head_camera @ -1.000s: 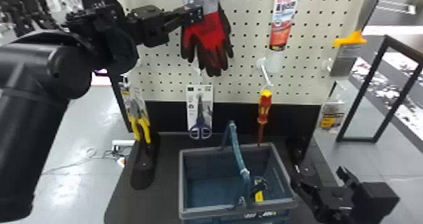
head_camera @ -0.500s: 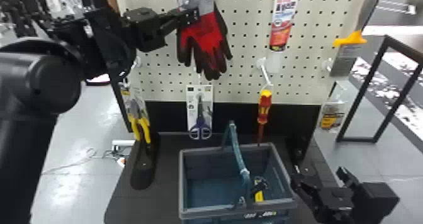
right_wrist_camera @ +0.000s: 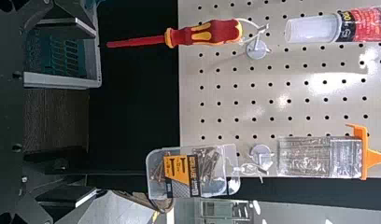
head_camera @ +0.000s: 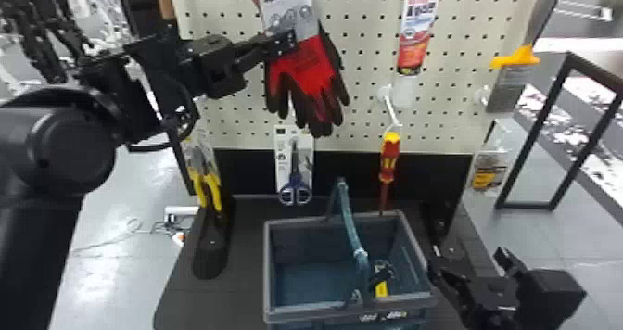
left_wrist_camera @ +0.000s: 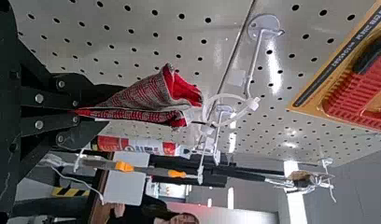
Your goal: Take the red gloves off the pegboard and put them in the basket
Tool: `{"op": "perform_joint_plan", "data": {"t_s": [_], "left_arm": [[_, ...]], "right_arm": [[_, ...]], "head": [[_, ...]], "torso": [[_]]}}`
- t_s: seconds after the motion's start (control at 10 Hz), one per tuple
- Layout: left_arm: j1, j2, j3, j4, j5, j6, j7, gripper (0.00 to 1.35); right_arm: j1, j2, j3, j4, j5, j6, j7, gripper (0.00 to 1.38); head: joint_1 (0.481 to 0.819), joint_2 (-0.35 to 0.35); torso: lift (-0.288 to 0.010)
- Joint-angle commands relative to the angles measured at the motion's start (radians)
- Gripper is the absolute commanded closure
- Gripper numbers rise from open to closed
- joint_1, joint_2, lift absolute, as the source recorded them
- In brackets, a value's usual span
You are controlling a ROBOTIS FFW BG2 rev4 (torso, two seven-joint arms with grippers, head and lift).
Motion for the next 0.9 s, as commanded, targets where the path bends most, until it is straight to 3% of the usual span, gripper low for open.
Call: {"op": "perform_joint_plan", "data": {"t_s": [0.0, 0.4, 0.8], "left_arm": [[0.046, -0.018, 0.033, -0.017, 0.012, 0.001, 0.0, 1.19], [0.158, -0.06, 0.079, -0.025, 0.001, -0.019, 0.02, 1.19], [0.284, -0.129, 0.127, -0.025, -0.042, -0.072, 0.055, 1.19]], "right_arm": [[-0.001, -0.001, 0.001, 0.0, 0.0, 0.001, -0.001, 0.12], [-0.001, -0.001, 0.003, 0.0, 0.0, 0.004, 0.001, 0.12], [-0.002, -0.001, 0.007, 0.0, -0.002, 0.009, 0.001, 0.12]], "head": [[0.549, 0.0], [0.549, 0.0], [0.549, 0.0]], "torso": [[-0.1], [-0.1], [-0.1]]}}
